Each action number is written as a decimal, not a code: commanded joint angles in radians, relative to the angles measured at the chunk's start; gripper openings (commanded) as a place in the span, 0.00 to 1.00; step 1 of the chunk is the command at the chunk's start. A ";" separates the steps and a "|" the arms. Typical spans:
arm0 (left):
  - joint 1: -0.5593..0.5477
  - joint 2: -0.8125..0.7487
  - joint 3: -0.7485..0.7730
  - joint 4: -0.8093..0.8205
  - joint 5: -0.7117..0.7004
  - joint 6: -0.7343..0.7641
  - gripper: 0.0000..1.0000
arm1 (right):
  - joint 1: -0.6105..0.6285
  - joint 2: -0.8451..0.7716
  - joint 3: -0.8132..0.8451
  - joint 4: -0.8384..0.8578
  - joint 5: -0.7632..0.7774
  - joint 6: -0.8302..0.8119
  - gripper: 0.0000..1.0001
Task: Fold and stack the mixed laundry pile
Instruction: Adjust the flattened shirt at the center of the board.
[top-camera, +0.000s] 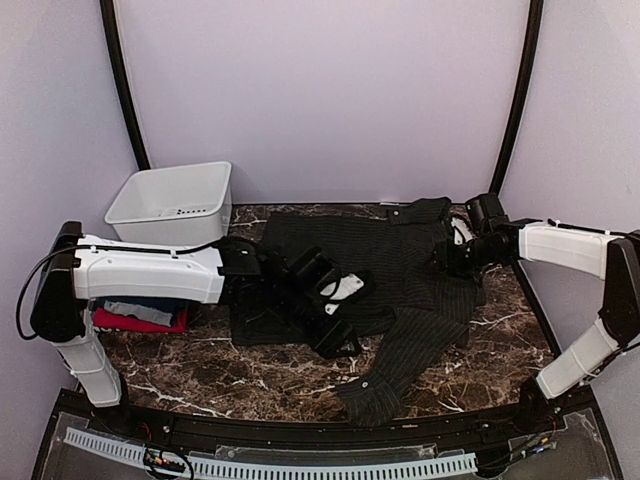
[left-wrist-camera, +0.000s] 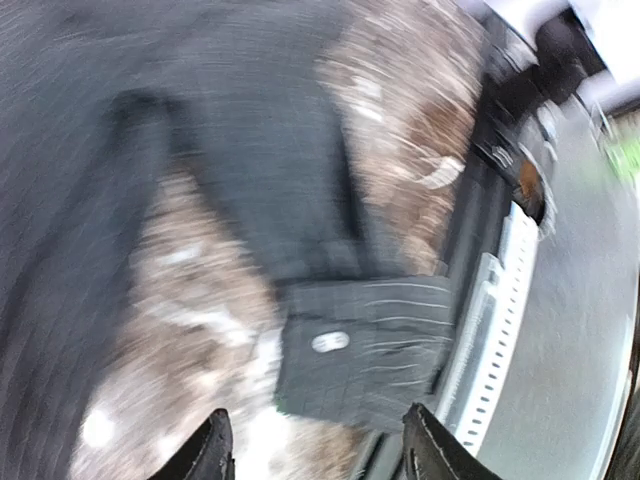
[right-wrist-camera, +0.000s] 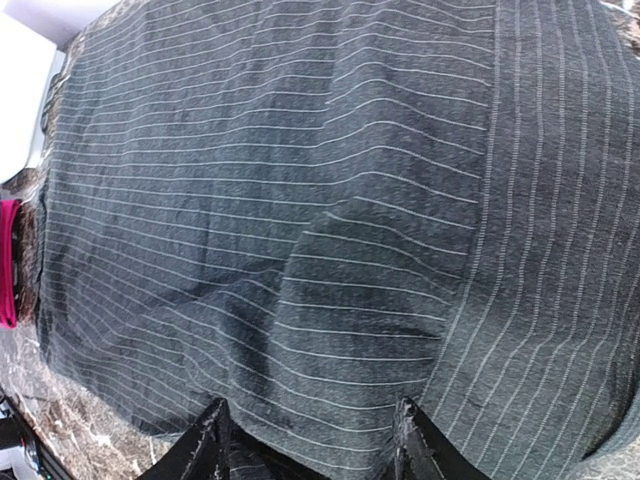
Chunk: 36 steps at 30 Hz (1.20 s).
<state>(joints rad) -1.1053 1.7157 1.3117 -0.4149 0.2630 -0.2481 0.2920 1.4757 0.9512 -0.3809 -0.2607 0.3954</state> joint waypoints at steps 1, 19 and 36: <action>-0.105 0.125 0.082 -0.059 0.137 0.153 0.57 | -0.004 0.004 0.020 0.046 -0.051 -0.014 0.52; -0.200 0.246 0.063 -0.005 0.113 0.134 0.27 | 0.025 -0.290 -0.048 -0.050 -0.339 -0.056 0.58; 0.145 -0.227 -0.364 0.241 0.002 -0.185 0.55 | 0.463 -0.294 -0.217 -0.159 -0.320 0.079 0.59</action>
<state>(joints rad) -1.0325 1.5677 1.0149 -0.1867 0.3344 -0.2939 0.6579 1.1172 0.7410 -0.5480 -0.6003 0.4438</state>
